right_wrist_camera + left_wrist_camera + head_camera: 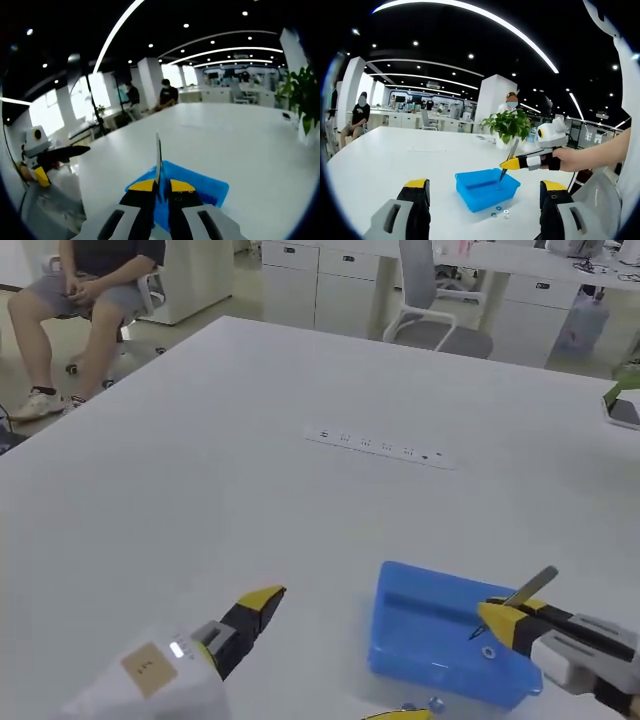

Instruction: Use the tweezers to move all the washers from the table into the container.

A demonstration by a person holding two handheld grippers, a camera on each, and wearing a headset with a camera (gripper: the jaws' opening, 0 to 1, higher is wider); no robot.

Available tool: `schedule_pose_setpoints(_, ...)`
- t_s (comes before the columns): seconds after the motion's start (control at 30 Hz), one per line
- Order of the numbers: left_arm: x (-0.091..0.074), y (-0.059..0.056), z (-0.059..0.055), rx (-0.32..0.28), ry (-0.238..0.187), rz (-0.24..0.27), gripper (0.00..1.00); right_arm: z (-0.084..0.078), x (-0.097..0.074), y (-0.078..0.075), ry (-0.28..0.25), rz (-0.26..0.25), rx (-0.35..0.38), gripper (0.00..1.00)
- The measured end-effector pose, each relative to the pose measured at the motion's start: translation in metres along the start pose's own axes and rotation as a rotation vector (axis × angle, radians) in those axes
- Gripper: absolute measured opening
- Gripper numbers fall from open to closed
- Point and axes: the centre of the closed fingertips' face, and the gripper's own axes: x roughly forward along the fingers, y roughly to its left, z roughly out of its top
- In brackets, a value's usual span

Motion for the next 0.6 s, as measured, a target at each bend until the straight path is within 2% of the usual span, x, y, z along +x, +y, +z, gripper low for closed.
schedule_pose_setpoints(0.2, 0.000, 0.001, -0.001, -0.003, 0.004, 0.001, 0.92, -0.005, -0.006, 0.020, -0.004, 0.046, 0.012, 0.06)
schedule_pose_setpoints(0.33, 0.000, 0.000, -0.001, -0.004, 0.003, -0.004, 0.92, -0.020, -0.008, 0.028, 0.016, 0.075, 0.041, 0.06)
schedule_pose_setpoints(0.4, 0.000, 0.000, -0.001, -0.002, 0.006, -0.004, 0.92, -0.024, -0.008, 0.032, 0.006, 0.090, 0.085, 0.06)
schedule_pose_setpoints(0.6, 0.001, -0.001, -0.002, 0.000, 0.014, -0.006, 0.91, -0.048, -0.003, 0.036, 0.057, 0.095, 0.102, 0.06)
